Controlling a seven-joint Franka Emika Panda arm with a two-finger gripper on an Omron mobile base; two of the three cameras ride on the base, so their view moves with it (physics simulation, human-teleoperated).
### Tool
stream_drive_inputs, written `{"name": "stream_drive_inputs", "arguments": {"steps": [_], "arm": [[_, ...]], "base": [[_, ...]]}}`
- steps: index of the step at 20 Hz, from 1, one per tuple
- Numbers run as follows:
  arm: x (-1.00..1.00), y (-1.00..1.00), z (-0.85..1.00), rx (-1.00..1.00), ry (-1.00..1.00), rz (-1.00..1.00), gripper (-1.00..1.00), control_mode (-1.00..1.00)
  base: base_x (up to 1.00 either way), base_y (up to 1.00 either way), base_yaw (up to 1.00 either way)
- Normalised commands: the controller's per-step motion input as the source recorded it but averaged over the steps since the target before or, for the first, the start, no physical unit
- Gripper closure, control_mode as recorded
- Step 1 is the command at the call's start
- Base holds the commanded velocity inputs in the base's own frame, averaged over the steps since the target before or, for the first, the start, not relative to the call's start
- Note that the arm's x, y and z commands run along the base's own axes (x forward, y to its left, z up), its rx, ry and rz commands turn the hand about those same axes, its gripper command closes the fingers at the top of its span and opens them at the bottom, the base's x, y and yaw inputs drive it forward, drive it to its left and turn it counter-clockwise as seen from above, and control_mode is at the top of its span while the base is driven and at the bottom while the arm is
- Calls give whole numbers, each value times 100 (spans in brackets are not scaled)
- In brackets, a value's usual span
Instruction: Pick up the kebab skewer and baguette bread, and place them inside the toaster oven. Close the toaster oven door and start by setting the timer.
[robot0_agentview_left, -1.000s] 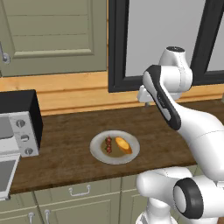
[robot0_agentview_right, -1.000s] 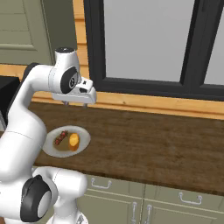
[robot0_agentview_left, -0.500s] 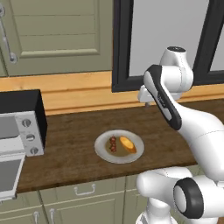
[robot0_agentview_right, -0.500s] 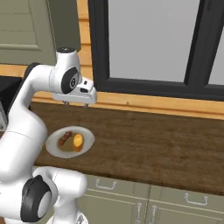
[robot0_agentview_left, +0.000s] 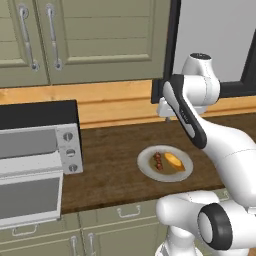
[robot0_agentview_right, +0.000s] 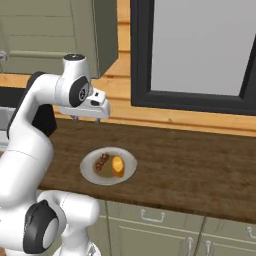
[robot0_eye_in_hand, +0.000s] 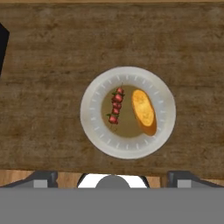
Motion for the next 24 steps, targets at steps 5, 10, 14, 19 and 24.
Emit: {"name": "stream_drive_inputs", "arguments": {"steps": [5,10,14,19,24], "arm": [[0,0,0,0,0,0,-100,100],[0,0,0,0,0,0,-100,100],[0,0,0,0,0,0,-100,100],[0,0,0,0,0,0,-100,100],[0,0,0,0,0,0,-100,100]], "base": [[0,40,0],[0,40,0],[0,34,0],[0,55,0],[0,53,0]]}}
